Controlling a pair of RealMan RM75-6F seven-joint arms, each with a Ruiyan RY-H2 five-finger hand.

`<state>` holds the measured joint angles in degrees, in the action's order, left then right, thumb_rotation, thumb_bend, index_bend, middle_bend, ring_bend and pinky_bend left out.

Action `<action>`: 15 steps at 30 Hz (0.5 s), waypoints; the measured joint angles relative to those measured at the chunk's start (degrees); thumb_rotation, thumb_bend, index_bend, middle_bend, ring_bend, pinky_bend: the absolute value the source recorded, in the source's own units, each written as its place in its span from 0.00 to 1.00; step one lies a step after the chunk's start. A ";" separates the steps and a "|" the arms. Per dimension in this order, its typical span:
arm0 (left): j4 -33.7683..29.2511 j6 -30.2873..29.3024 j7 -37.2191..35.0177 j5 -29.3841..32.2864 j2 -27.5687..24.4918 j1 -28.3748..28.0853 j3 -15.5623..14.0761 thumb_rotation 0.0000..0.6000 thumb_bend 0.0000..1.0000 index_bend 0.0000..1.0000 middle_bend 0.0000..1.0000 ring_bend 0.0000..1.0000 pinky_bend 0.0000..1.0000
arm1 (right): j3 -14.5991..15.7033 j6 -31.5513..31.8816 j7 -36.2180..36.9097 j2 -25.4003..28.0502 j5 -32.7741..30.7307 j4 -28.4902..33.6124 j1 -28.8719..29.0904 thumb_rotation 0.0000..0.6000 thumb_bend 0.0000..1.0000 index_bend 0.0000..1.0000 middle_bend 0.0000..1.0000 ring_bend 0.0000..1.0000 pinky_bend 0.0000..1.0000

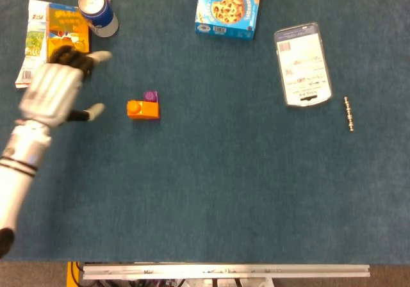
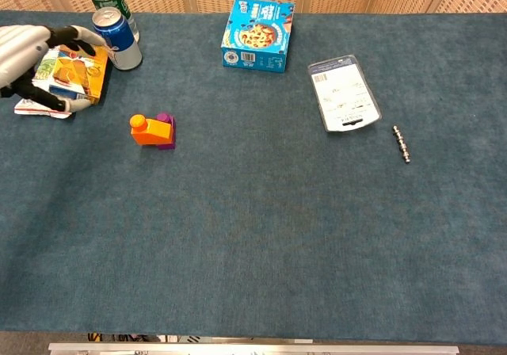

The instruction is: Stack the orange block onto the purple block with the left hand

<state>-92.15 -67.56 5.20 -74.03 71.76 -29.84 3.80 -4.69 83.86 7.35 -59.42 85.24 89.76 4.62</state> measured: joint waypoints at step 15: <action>-1.57 -14.68 -4.76 -0.30 -4.87 14.42 -2.09 1.00 0.20 0.22 0.28 0.22 0.13 | 0.39 -1.43 -1.01 -0.79 1.29 0.23 1.38 1.00 0.20 0.51 0.51 0.44 0.47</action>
<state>-93.72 -82.24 0.44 -74.33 66.89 -15.41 1.71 -4.30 82.43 6.33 -60.22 86.53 89.99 6.00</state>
